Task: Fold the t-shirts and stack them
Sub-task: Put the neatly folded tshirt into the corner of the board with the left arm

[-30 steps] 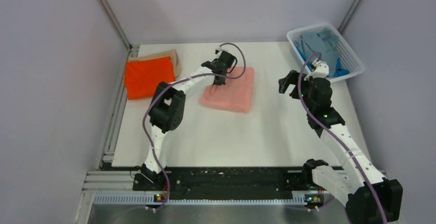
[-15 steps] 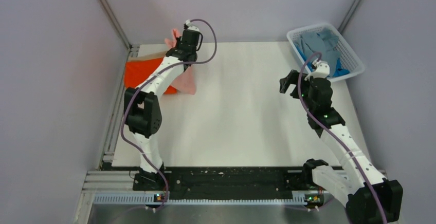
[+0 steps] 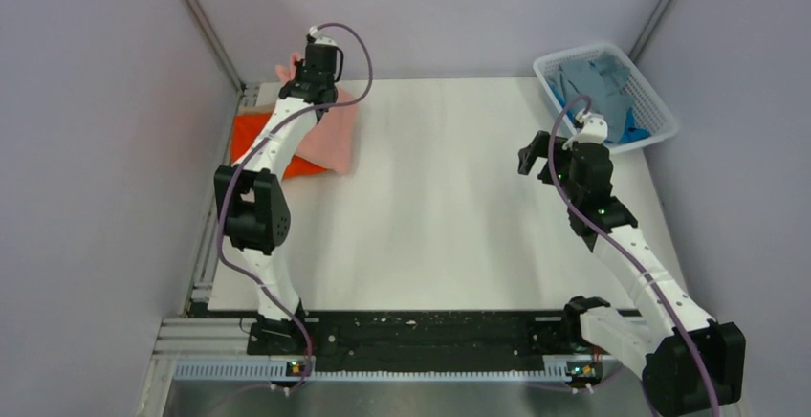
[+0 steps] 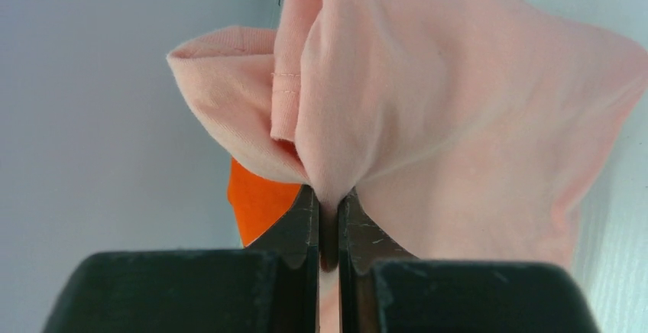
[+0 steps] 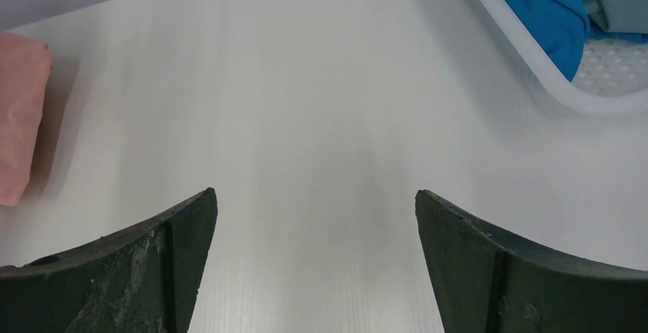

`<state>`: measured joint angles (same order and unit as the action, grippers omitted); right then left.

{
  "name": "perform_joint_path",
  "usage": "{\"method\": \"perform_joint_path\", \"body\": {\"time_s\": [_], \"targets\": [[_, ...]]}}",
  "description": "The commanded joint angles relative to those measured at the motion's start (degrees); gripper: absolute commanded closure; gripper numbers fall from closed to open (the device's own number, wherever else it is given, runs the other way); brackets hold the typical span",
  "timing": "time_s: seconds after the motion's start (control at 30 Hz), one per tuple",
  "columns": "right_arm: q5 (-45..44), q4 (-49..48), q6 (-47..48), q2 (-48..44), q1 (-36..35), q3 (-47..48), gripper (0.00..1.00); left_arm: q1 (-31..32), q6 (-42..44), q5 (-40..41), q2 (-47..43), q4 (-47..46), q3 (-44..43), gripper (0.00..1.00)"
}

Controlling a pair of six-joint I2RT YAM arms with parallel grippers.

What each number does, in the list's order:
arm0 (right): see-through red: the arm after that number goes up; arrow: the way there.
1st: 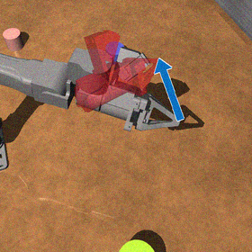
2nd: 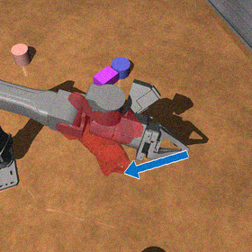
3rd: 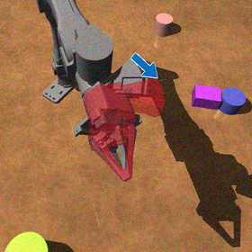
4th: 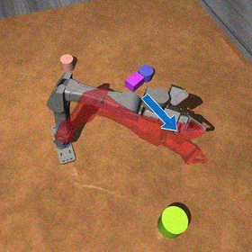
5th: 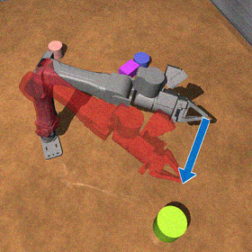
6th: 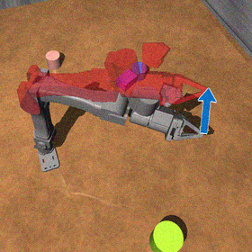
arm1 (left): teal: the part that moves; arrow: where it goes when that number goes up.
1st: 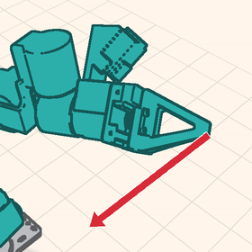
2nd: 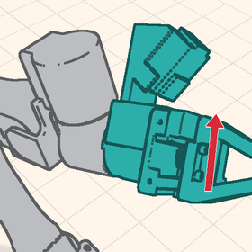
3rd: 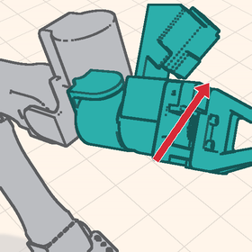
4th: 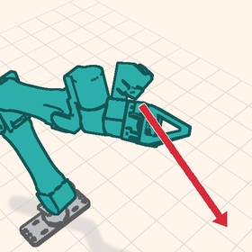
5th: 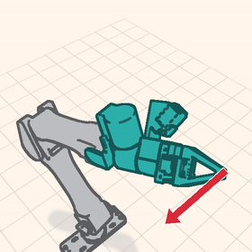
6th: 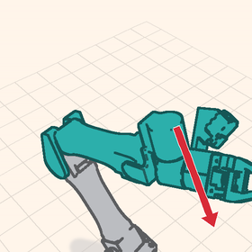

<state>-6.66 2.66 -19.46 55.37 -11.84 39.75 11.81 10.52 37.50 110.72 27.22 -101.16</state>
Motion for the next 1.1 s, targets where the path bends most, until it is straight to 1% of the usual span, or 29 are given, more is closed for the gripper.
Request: {"method": "perform_joint_path", "body": {"time_s": [0.0,0.27,0.43,0.6,0.7,0.77,0.83,0.97,1.07], "targets": [[-1.1,-1.6,0.9,0.6,0.0,1.5,0.01,-1.4,-1.0,0.2,-7.5,-2.3,-4.7,1.0],[-1.4,-1.8,1.0,1.0,0.0,1.4,0.01,-2.9,-2.4,-3.2,-12.3,-3.0,-3.7,1.0],[-1.7,-1.8,1.1,1.1,0.0,1.3,0.01,-5.0,-2.5,-2.3,-11.3,-1.8,-3.4,1.0],[-1.3,-1.9,1.1,2.0,0.0,1.5,0.01,-7.0,-3.3,-4.0,-10.4,-3.3,0.5,1.0],[-1.4,-1.9,1.1,2.4,0.0,1.6,0.01,-8.0,-5.0,-2.5,-8.7,-2.5,0.4,1.0],[-1.4,-1.9,1.1,2.5,0.0,1.6,0.01,-8.2,-6.1,1.1,-7.4,-2.0,0.7,1.0],[-1.7,-2.0,1.2,2.7,0.0,1.6,0.01,-8.2,-7.1,4.6,-6.7,-3.4,2.9,1.0],[-1.2,-2.1,1.0,3.7,0.0,1.9,0.01,-8.9,-9.7,4.9,-6.0,-7.2,6.8,1.0],[-0.5,-1.7,1.0,4.5,0.0,2.4,0.01,-10.0,-10.3,5.2,-4.8,-9.9,7.8,1.0]]}}
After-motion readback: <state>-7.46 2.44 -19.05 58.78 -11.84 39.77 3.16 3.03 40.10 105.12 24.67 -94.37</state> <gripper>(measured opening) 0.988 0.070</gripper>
